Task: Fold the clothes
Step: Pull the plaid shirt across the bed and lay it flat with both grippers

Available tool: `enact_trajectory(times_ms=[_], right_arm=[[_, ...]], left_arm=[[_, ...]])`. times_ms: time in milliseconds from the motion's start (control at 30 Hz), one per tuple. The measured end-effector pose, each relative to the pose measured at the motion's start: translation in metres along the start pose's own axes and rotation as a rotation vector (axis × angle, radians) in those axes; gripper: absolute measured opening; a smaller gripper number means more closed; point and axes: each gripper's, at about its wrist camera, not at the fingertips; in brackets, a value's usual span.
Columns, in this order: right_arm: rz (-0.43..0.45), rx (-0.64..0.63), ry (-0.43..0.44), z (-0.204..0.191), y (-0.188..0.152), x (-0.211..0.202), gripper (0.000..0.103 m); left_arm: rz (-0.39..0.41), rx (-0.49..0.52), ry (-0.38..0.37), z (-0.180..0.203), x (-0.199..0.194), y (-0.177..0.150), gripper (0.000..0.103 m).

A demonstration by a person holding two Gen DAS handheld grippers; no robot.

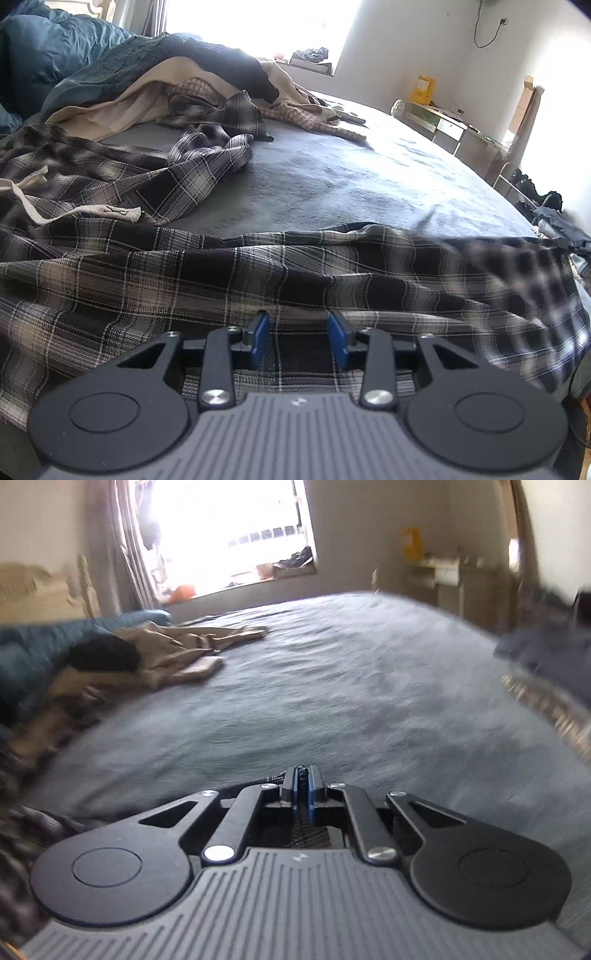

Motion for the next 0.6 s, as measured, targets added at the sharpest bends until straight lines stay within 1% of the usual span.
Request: enact_trajectory(times_ms=[67, 200, 267, 333, 367, 400, 467, 500, 567, 600], right_arm=[[-0.007, -0.036, -0.046, 0.005, -0.007, 0.013, 0.003], [-0.076, -0.039, -0.098, 0.018, -0.026, 0.042, 0.004], [-0.068, 0.019, -0.093, 0.029, -0.028, 0.046, 0.006], [-0.012, 0.085, -0.169, 0.042, -0.022, 0.031, 0.007], [0.023, 0.118, -0.216, 0.051, -0.018, 0.020, 0.010], [0.050, 0.172, -0.210, 0.061, -0.015, 0.003, 0.011], [0.077, 0.260, -0.122, 0.075, -0.015, -0.034, 0.011], [0.076, 0.262, -0.060, 0.073, -0.018, -0.052, 0.011], [0.035, 0.172, 0.053, 0.052, -0.033, -0.080, 0.011], [-0.004, 0.102, 0.098, 0.037, -0.044, -0.089, 0.011]], left_arm=[[-0.002, 0.003, 0.002, 0.000, 0.002, -0.001, 0.037], [-0.004, 0.023, 0.010, 0.001, 0.004, -0.001, 0.037], [-0.005, 0.029, 0.012, 0.001, 0.004, -0.001, 0.037], [-0.006, 0.029, 0.011, 0.001, 0.005, -0.001, 0.037], [-0.006, 0.028, 0.010, 0.001, 0.005, -0.001, 0.037], [-0.007, 0.027, 0.012, 0.001, 0.005, -0.001, 0.037], [-0.007, 0.028, 0.014, 0.001, 0.005, 0.000, 0.037], [-0.007, 0.031, 0.018, 0.002, 0.005, 0.000, 0.037], [-0.006, 0.029, 0.025, 0.003, 0.005, 0.001, 0.037], [-0.004, 0.022, 0.028, 0.003, 0.005, 0.001, 0.038]])
Point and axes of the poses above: each gripper's, at about its wrist camera, not at the fingertips, and x roughly the way its jaws point, z to its right, y to its top, and after that the axes turned 9 degrees about x, right-handed
